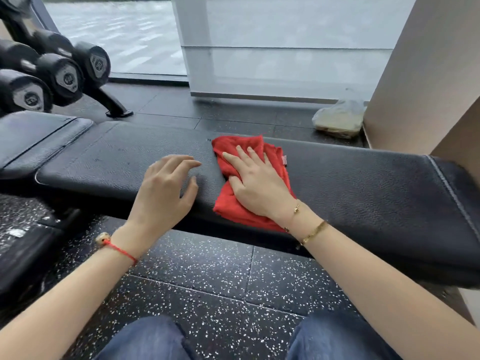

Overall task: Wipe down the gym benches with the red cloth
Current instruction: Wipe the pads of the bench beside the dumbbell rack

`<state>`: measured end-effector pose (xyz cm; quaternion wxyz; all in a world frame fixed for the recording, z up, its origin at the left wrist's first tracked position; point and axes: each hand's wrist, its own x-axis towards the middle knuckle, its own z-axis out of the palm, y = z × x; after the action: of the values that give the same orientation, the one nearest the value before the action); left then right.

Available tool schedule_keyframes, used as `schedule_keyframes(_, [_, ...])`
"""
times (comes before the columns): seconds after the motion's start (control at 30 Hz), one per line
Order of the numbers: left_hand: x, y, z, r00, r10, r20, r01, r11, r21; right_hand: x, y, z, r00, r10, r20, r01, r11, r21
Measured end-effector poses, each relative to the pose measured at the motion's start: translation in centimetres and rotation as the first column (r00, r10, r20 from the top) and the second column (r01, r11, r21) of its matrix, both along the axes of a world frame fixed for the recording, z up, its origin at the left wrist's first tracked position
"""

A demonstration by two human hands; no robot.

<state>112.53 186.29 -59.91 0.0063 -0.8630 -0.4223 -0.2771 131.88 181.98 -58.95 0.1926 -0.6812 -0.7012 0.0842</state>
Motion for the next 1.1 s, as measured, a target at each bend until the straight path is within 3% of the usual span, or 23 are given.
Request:
schedule_keyframes(0.17, [-1.5, 2.1, -0.5, 0.997, -0.075, -0.016, 0.075, 0.997, -0.004, 1.3, -4.0, -0.7, 1.0, -0.027, -0.007, 0.028, 0.999, 0.03])
schedule_keyframes(0.4, [-2.8, 3.4, -1.1, 0.993, -0.121, -0.004, 0.121, 0.992, -0.029, 2.7, 1.3, 0.3, 0.947, -0.319, -0.031, 0.317, 0.947, -0.059])
schedule_keyframes(0.67, [-3.0, 3.9, -1.6, 0.988, -0.15, 0.028, 0.151, 0.987, -0.048, -3.8, 1.2, -0.3, 0.988, -0.149, -0.036, 0.149, 0.989, -0.002])
schedule_keyframes(0.8, [-3.1, 3.9, -1.6, 0.987, -0.157, 0.02, 0.158, 0.986, -0.061, -1.3, -1.1, 0.0, 0.973, -0.23, -0.036, 0.229, 0.973, -0.024])
schedule_keyframes(0.93, [-3.0, 3.8, -1.9, 0.989, -0.14, 0.04, 0.142, 0.989, -0.047, 0.7, 1.9, 0.5, 0.942, -0.333, -0.033, 0.33, 0.941, -0.074])
schedule_keyframes(1.1, [-2.9, 3.8, -2.0, 0.989, -0.135, 0.055, 0.137, 0.99, -0.032, -1.9, 7.3, 0.5, 0.98, -0.195, -0.042, 0.191, 0.979, -0.075])
